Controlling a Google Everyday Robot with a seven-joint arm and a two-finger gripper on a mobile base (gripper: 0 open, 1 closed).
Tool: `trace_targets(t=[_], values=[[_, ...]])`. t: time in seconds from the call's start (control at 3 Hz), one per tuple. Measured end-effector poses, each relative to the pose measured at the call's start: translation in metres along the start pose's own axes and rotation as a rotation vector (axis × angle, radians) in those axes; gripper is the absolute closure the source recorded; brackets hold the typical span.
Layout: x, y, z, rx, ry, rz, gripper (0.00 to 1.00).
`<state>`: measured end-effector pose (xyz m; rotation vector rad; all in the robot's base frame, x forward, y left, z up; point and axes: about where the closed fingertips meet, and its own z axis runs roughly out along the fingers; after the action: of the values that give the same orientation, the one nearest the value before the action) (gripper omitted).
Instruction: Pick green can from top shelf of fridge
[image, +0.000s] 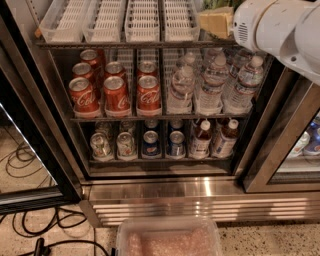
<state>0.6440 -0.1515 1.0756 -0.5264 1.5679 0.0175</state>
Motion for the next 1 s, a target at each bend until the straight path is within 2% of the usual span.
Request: trace_targets(t=[0.33,0.67,1.0], values=[[0.0078,-0.0099,0.0181,-0.010,0.027,0.008,0.35],[0.0053,-0.0129,0.0255,-0.014,0.033,0.006,0.35],[0.0051,-0.0130,0.0256,-0.014,0.033,0.006,0.54]])
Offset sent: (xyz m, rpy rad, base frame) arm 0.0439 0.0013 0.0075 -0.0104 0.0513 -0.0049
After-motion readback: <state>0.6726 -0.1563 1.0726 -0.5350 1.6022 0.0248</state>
